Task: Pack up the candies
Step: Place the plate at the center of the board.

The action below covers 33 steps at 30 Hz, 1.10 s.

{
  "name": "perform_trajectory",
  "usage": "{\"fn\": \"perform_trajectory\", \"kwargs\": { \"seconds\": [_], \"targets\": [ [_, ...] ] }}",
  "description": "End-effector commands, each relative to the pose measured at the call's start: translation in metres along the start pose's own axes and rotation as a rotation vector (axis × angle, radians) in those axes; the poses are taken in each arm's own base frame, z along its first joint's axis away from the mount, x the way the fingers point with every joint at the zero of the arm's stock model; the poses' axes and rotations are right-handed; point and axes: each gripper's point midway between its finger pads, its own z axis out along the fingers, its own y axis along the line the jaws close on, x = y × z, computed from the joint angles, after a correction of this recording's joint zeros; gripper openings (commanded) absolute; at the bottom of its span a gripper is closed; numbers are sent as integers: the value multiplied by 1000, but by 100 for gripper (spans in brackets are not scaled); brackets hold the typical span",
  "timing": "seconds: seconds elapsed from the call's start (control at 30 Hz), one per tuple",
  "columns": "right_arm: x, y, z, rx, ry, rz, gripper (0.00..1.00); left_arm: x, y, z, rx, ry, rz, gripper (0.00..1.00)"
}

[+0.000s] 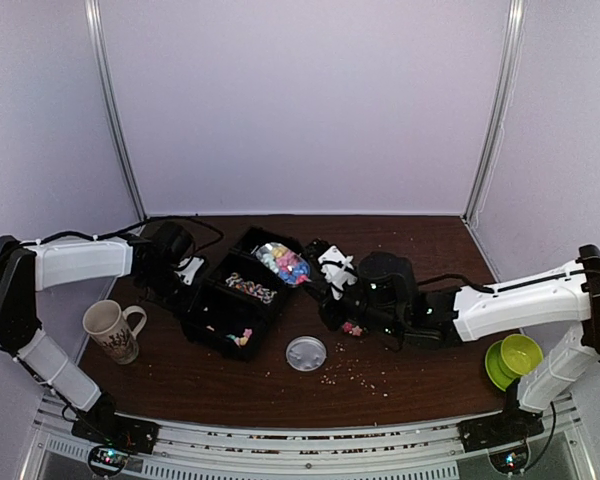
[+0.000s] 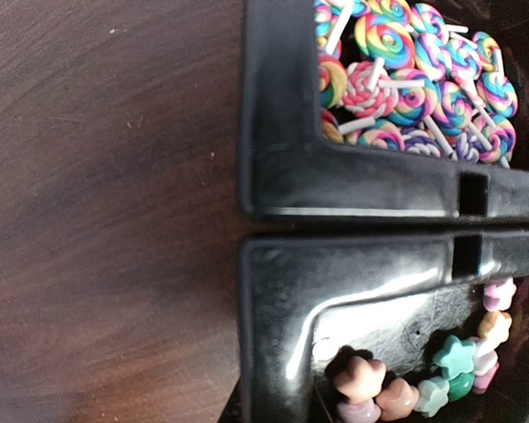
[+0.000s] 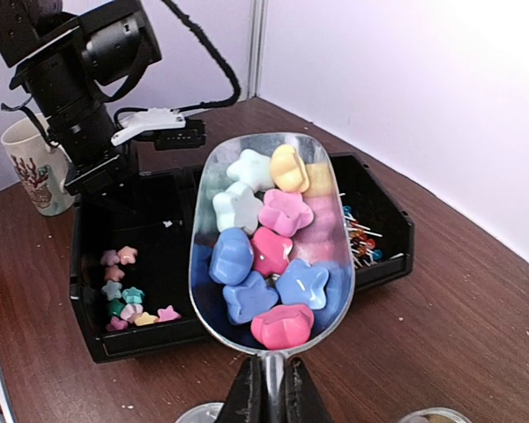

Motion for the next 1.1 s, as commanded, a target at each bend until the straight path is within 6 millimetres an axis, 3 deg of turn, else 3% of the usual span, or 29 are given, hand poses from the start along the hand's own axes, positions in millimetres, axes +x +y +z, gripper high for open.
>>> {"fn": "perform_trajectory", "kwargs": {
  "seconds": [0.0,0.17,0.63,0.77,0.83,0.87,0.93,1.07],
  "targets": [
    [-2,-34,-25,109,20,31,0,-54,-9,-9,46,-204,-11,0],
    [4,-60,-55,176,40,68,0,-47,-6,4,33,-169,-21,0],
    [21,-83,-100,249,91,126,0,-38,-5,12,26,-131,-46,30],
    [24,-87,-108,263,111,145,0,-40,-7,-5,31,-160,-56,50],
    [28,-89,-112,273,131,155,0,-45,-12,-22,44,-198,-61,69],
    [31,-90,-113,281,142,161,0,-49,-12,-32,41,-223,-65,72],
    [37,-92,-116,294,167,175,0,-56,-11,-51,30,-263,-79,96],
    [50,-91,-119,299,223,204,0,-67,-8,-83,-3,-313,-104,98]
  ]
}}
